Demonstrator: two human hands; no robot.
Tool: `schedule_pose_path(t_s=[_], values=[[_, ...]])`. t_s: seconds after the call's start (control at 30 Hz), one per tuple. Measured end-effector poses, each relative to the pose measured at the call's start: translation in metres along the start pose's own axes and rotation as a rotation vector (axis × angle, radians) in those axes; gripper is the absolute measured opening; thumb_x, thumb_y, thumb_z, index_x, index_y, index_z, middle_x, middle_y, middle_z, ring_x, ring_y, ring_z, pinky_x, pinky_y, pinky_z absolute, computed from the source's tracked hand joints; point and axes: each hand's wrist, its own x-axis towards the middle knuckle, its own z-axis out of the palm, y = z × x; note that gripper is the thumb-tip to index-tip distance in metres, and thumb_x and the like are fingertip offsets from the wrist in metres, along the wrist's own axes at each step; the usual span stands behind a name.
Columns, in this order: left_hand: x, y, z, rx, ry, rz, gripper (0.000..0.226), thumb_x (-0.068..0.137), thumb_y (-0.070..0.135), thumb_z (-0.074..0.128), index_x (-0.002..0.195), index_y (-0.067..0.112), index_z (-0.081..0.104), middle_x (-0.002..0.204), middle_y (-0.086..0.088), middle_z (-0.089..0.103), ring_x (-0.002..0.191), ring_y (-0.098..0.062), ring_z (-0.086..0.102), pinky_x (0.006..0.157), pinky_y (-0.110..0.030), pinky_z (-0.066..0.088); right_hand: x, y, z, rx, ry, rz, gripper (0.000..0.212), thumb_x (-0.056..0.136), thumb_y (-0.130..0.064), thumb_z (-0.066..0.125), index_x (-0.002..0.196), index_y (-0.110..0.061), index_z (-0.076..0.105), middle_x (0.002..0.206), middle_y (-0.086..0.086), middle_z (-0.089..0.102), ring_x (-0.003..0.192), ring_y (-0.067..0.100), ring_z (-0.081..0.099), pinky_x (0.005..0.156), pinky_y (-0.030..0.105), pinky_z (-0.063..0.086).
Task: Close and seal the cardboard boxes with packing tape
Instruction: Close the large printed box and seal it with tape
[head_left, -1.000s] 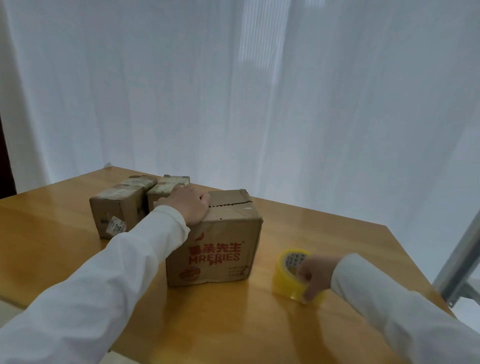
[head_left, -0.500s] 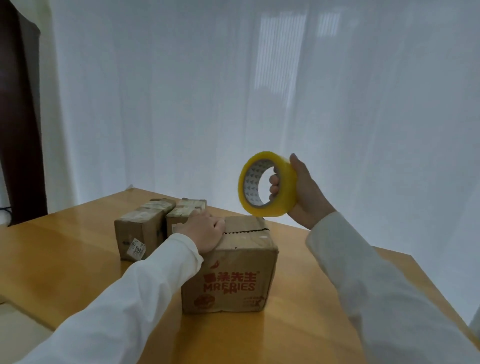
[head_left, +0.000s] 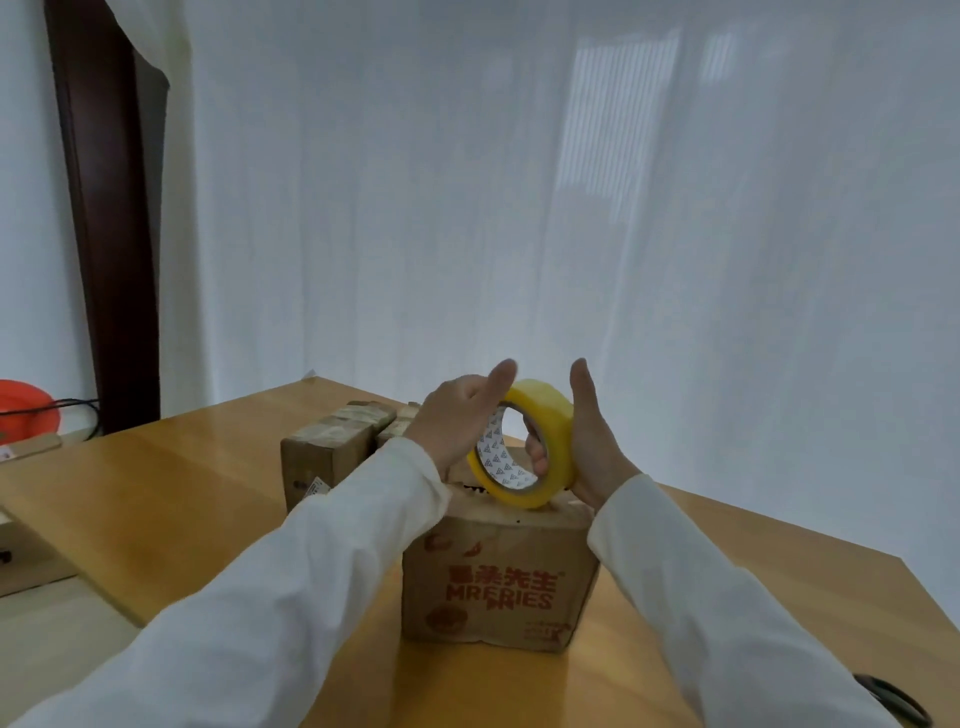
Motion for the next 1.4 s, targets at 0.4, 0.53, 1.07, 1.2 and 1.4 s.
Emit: schedule_pose_path(t_s=[0.4,0.53,1.07,1.2,1.4], values=[[0.0,0.039,-0.012,0.577,0.055,0.127,0.031,0.087,0.042,0.058,0.106,0.02,0.069,0.103,0.004,0.068,0.095,-0.014,0.062,0.077,-0.025,0.045,-0.002,-0.007,0.012,-0.226,0.069,-0.027,0.074,0.09,-0.07,0.008,0.074,-0.021,0.061,0.045,-0.007,0.059,0.049,0.009,0.059,0.066,0.027,0.048],[-0.002,0.034,-0.019,0.482,-0.081,0.098,0.045,0.082,0.051,0.063,0.118,0.024,0.061,0.116,0.005,0.06,0.106,-0.014,0.056,0.092,-0.033,0.047,-0.002,-0.006,0.012,-0.237,0.064,-0.021,0.076,0.086,-0.074,0.008,0.073,-0.022,0.061,0.046,-0.007,0.06,0.054,0.011,0.059,0.075,0.033,0.051],[0.017,-0.011,-0.024,-0.22,-0.259,-0.556,0.053,0.094,0.057,0.04,0.087,0.009,0.062,0.084,-0.006,0.064,0.074,-0.015,0.058,0.067,-0.024,0.048,-0.006,0.002,0.004,-0.139,-0.016,0.002,0.086,0.057,-0.086,0.023,0.075,-0.013,0.064,0.053,0.004,0.061,0.046,0.014,0.059,0.06,0.031,0.049],[0.016,-0.012,-0.014,-0.231,-0.186,-0.522,0.039,0.094,0.049,0.047,0.088,0.013,0.062,0.086,-0.003,0.063,0.074,-0.016,0.059,0.064,-0.025,0.051,-0.01,0.009,-0.004,0.031,-0.045,-0.002,0.081,0.063,-0.084,0.029,0.072,-0.01,0.061,0.051,0.005,0.057,0.041,0.014,0.055,0.048,0.025,0.048],[-0.003,-0.023,-0.001,-0.174,-0.199,-0.256,0.043,0.096,0.054,0.036,0.124,0.027,0.055,0.116,0.009,0.061,0.103,-0.012,0.058,0.083,-0.025,0.05,-0.018,0.012,-0.013,0.312,-0.001,-0.024,0.066,0.087,-0.067,0.037,0.064,-0.01,0.06,0.045,0.005,0.047,0.034,0.013,0.046,0.038,0.019,0.042]])
